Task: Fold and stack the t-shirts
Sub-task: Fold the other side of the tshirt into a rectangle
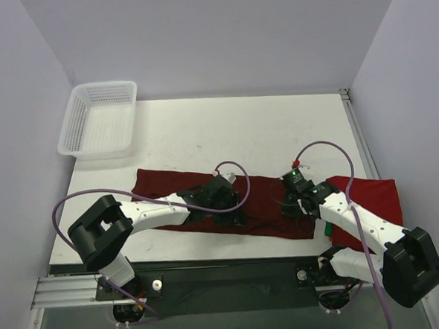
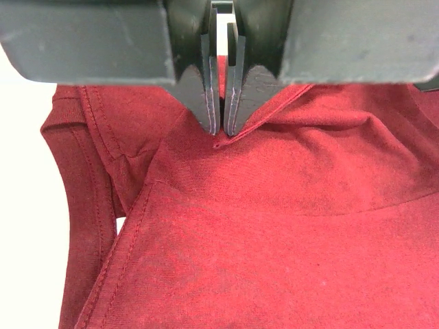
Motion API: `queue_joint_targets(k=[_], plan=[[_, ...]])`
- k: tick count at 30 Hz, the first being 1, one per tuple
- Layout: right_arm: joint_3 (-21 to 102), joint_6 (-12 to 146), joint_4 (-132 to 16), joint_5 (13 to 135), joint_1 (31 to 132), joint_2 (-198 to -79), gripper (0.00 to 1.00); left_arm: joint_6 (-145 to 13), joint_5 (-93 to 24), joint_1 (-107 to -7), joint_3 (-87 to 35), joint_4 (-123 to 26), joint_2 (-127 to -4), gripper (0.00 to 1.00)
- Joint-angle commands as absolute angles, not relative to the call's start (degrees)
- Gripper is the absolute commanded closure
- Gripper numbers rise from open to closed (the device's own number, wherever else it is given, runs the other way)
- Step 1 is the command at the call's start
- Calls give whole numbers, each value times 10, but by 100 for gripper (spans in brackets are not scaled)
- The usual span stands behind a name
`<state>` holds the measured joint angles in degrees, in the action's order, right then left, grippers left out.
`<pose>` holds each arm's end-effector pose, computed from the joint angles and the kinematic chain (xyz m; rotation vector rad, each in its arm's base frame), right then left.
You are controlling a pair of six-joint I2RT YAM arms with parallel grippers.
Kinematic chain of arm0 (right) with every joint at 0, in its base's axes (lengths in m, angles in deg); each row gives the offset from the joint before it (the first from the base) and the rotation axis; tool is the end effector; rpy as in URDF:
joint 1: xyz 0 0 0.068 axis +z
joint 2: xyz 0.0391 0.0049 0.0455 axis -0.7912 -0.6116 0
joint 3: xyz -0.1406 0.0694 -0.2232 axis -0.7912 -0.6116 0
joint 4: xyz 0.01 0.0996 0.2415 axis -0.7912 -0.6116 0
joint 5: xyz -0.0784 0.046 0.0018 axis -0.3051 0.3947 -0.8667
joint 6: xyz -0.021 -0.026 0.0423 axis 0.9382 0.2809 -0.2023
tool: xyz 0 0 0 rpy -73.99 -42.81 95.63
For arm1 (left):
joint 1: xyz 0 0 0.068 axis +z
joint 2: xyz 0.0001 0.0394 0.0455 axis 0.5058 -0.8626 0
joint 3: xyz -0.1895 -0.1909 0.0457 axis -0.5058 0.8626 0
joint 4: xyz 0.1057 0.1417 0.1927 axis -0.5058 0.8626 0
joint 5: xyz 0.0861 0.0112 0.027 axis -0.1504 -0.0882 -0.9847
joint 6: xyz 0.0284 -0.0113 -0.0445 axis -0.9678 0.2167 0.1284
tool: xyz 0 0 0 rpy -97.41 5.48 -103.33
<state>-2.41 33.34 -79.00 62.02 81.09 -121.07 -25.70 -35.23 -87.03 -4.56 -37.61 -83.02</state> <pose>0.1851 0.0989 0.1900 0.2877 2.5154 0.4161 0.1744 -0.2732 0.1713 0.1726 2.7029 -0.8823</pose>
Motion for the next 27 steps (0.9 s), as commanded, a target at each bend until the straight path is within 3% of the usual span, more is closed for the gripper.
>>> queue_joint_targets(k=[1,13,17,21,27], plan=[[-31,330,-795,615,807,-1205,100,-254,-349,-878,-61,-398,-848,46],[-33,328,-794,617,807,-1200,100,-245,-352,-882,-64,-410,-858,54],[-33,327,-794,617,807,-1200,100,-239,-344,-882,-64,-424,-859,62],[-33,325,-792,612,806,-1191,100,-224,-338,-881,-67,-431,-857,83],[-40,319,-789,598,807,-1165,100,-202,-327,-863,-72,-438,-843,90]])
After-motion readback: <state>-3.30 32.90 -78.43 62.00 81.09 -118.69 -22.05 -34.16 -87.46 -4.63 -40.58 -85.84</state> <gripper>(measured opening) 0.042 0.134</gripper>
